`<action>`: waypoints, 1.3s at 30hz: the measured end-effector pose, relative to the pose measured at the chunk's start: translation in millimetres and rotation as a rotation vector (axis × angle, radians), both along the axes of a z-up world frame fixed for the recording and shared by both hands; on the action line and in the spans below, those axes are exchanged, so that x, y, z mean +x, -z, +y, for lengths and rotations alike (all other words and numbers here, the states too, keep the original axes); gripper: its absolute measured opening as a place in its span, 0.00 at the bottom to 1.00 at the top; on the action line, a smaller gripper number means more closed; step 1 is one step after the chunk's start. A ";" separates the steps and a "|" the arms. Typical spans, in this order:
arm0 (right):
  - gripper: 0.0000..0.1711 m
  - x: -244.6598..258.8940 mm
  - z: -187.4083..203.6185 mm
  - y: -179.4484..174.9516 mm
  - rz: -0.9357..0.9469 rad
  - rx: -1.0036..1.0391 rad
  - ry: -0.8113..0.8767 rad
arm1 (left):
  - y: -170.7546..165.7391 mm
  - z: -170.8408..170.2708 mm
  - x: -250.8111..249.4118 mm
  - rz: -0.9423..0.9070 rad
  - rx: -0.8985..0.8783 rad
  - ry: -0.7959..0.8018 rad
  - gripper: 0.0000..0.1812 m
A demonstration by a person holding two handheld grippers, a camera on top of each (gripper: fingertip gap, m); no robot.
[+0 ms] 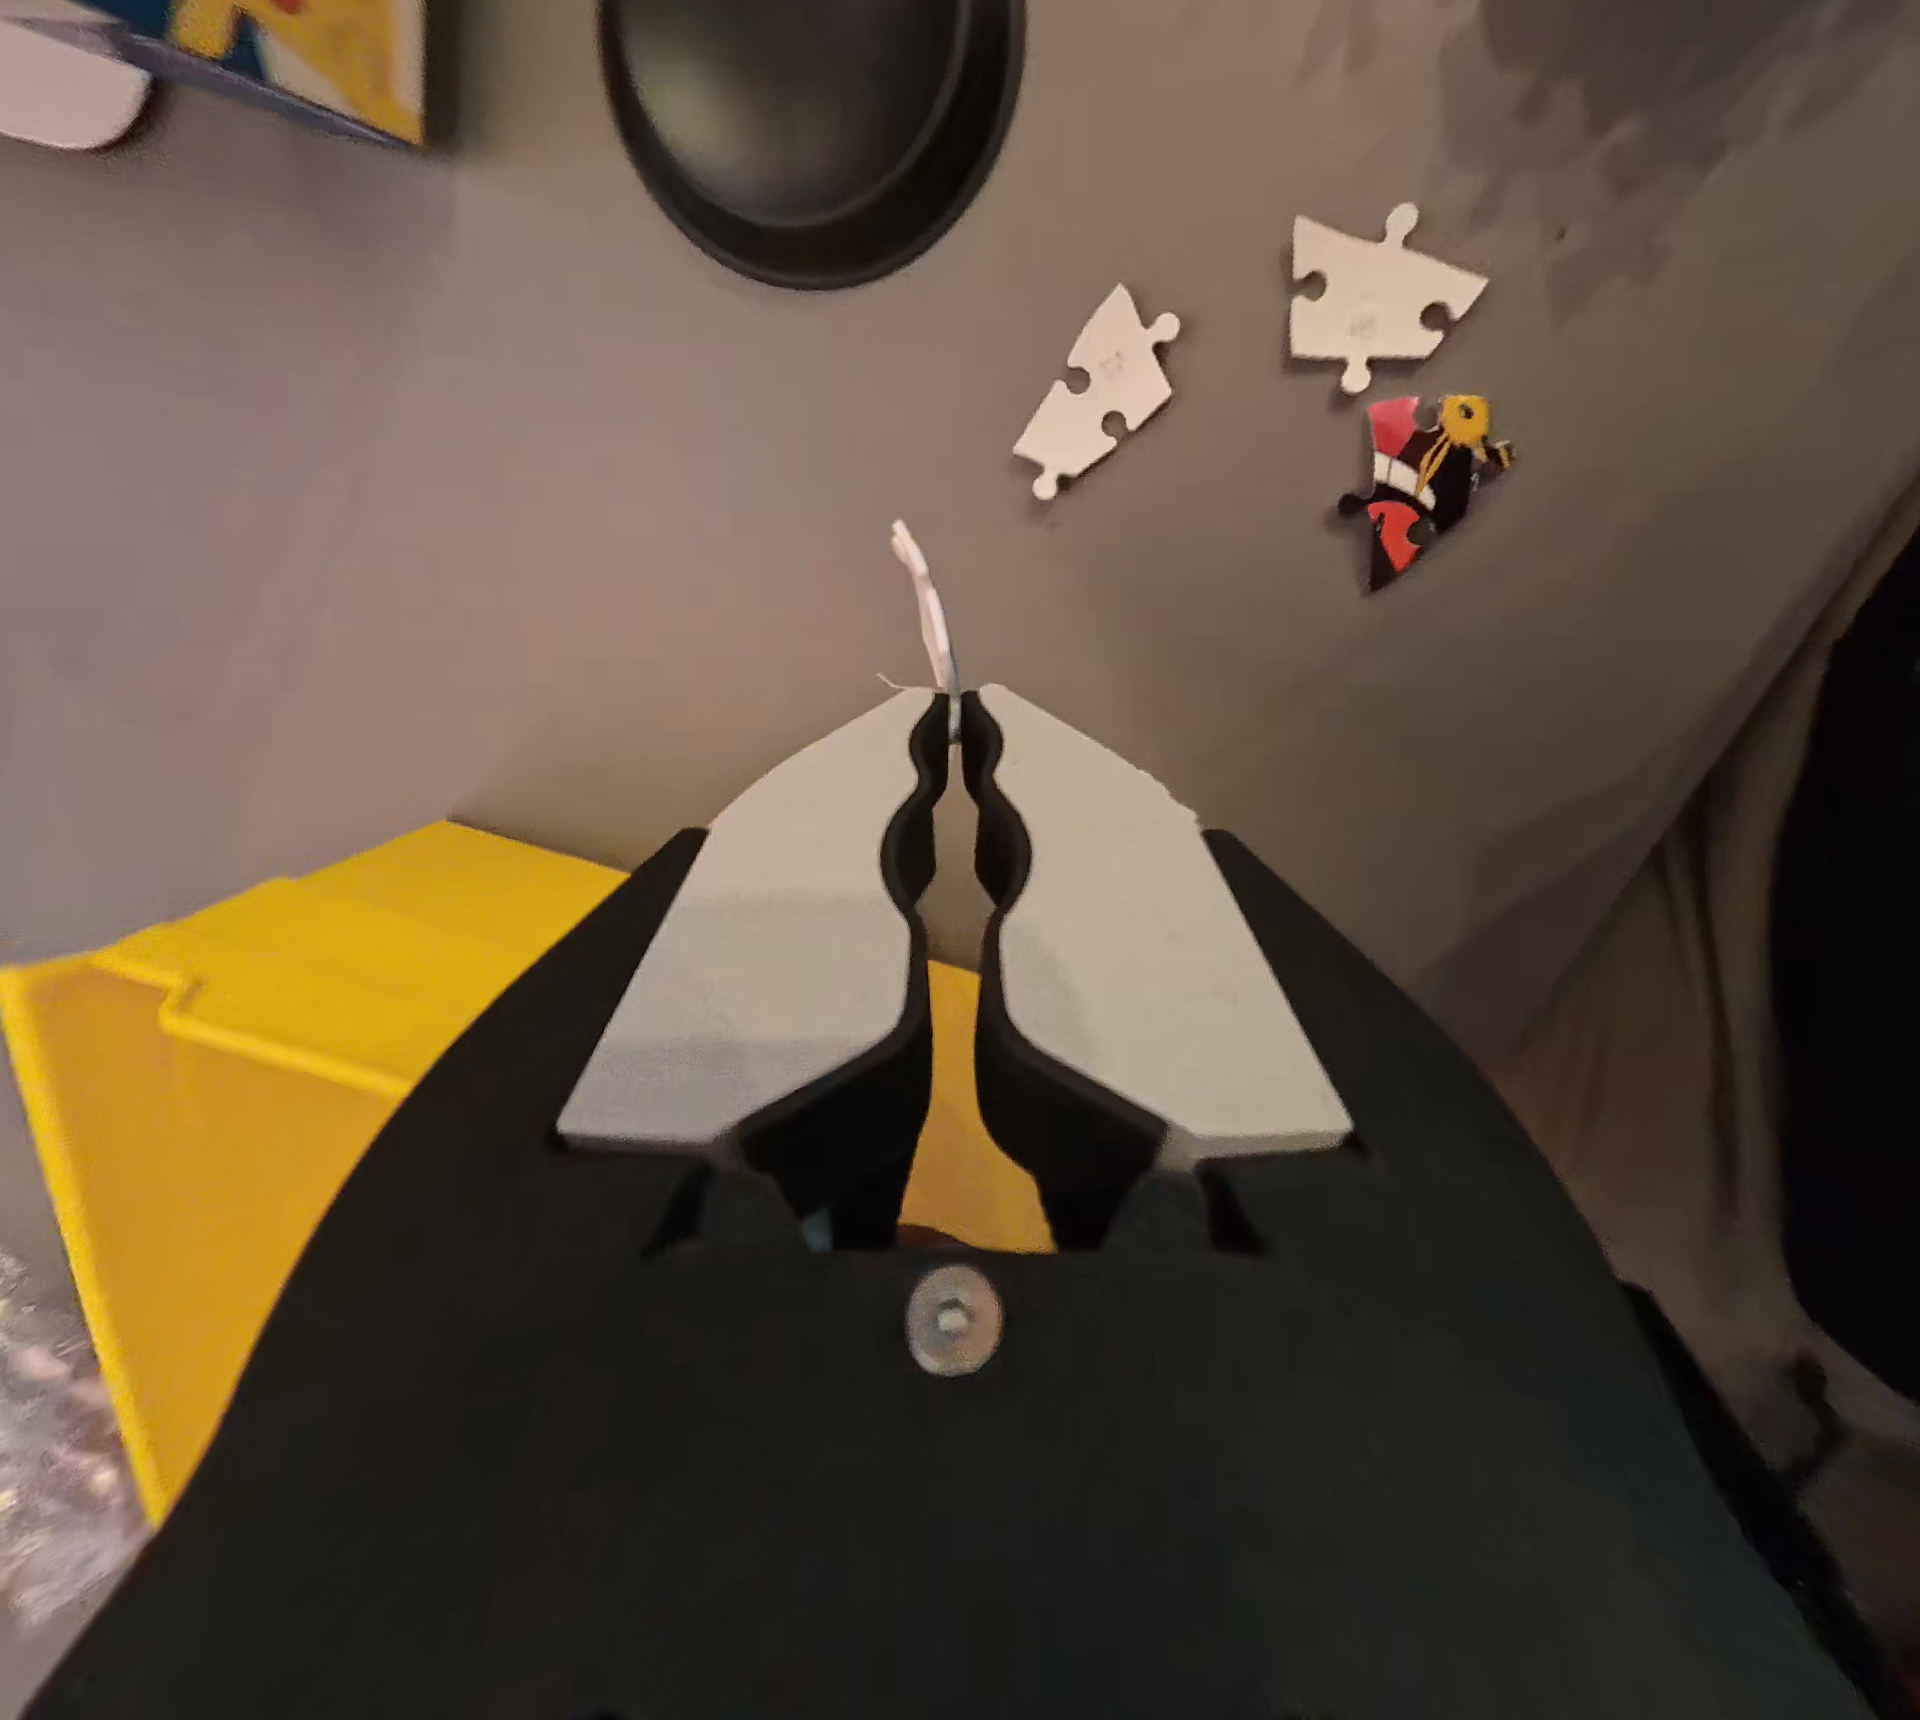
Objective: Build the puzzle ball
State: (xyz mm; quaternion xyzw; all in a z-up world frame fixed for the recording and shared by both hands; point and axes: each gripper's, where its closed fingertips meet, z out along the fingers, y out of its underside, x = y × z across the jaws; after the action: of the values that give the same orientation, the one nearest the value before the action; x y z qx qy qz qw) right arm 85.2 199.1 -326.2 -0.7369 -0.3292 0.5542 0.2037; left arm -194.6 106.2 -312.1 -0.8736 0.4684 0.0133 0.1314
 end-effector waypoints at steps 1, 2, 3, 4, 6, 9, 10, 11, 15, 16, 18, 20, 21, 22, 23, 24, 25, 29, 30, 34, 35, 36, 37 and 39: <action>0.26 0.0 0.0 -0.1 0.001 0.000 0.000 | 8.0 -1.5 2.4 0.049 -0.032 0.013 0.01; 0.26 0.1 0.0 -0.2 0.002 -0.001 0.000 | 15.3 -1.7 5.0 0.095 -0.052 0.020 0.01; 0.26 0.0 0.0 -0.1 0.001 -0.001 -0.001 | 22.0 -0.3 8.2 0.136 -0.056 0.021 0.01; 0.26 0.1 -0.1 -0.1 0.001 -0.001 -0.001 | 29.6 -3.1 11.5 0.169 -0.085 0.021 0.01; 0.26 0.1 0.0 -0.1 0.002 -0.002 -0.001 | 46.2 -10.7 11.2 0.259 -0.155 -0.013 0.01; 0.26 0.2 0.2 -0.2 0.002 -0.001 0.000 | 56.3 -15.8 19.5 0.300 -0.169 -0.032 0.05; 0.26 0.1 0.3 -0.1 0.001 -0.002 0.001 | 57.0 -13.5 22.3 0.298 -0.148 -0.038 0.05; 0.26 0.1 0.3 0.0 0.001 -0.002 0.000 | 57.7 -13.2 26.8 0.276 -0.137 -0.049 0.05; 0.27 0.0 0.6 0.7 -0.003 -0.004 0.002 | 57.9 -21.2 37.7 0.205 -0.111 -0.084 0.23; 0.26 -0.1 0.5 1.0 -0.005 -0.004 0.001 | 53.5 -20.6 43.3 0.150 -0.090 -0.102 0.22; 0.26 -0.2 0.6 1.4 -0.008 -0.002 0.003 | 31.4 -18.8 54.0 0.028 -0.021 -0.129 0.19; 0.26 -0.2 1.1 1.7 -0.010 -0.004 0.005 | -1.0 -19.1 54.7 -0.082 0.050 -0.155 0.16; 0.26 -0.2 1.2 1.7 -0.010 -0.004 0.006 | -17.9 -19.2 48.5 -0.137 0.086 -0.180 0.15; 0.26 -0.2 1.3 1.8 -0.010 -0.005 0.006 | -33.2 -19.0 33.9 -0.165 0.123 -0.221 0.13; 0.26 -0.2 1.2 1.7 -0.009 -0.006 0.005 | -46.3 -19.9 14.9 -0.188 0.154 -0.267 0.12; 0.26 -0.2 1.3 1.6 -0.009 -0.006 0.006 | -56.2 -23.0 -6.4 -0.213 0.169 -0.313 0.11; 0.26 -0.1 1.5 1.5 -0.009 -0.005 0.008 | -62.1 -27.4 -31.8 -0.224 0.175 -0.370 0.11; 0.27 -0.3 1.1 1.7 -0.011 -0.004 0.006 | -54.2 -59.6 -124.3 -0.221 0.143 -0.524 0.11; 0.26 -0.2 1.4 1.7 -0.011 -0.004 0.007 | -45.5 -69.7 -142.3 -0.202 0.118 -0.562 0.12; 0.27 -0.1 2.1 2.2 -0.013 -0.006 0.012 | -10.1 -104.1 -171.3 -0.159 -0.019 -0.608 0.16; 0.27 -0.1 2.2 2.4 -0.014 -0.006 0.012 | -4.0 -108.5 -170.3 -0.144 -0.034 -0.581 0.16; 0.27 -0.2 2.4 2.5 -0.015 -0.007 0.013 | 2.8 -112.4 -167.0 -0.141 -0.055 -0.555 0.16; 0.27 -0.1 2.5 2.7 -0.016 -0.008 0.014 | 10.5 -117.1 -164.2 -0.132 -0.093 -0.542 0.17; 0.26 -0.1 2.8 2.8 -0.017 -0.009 0.016 | 23.3 -119.8 -163.1 -0.082 -0.114 -0.507 0.17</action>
State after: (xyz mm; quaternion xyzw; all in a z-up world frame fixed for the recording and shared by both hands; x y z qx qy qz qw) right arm 85.1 201.9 -329.0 -0.7450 -0.3226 0.5477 0.2021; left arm -357.7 -13.6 -335.4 -0.9688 0.2289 -0.0158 0.0934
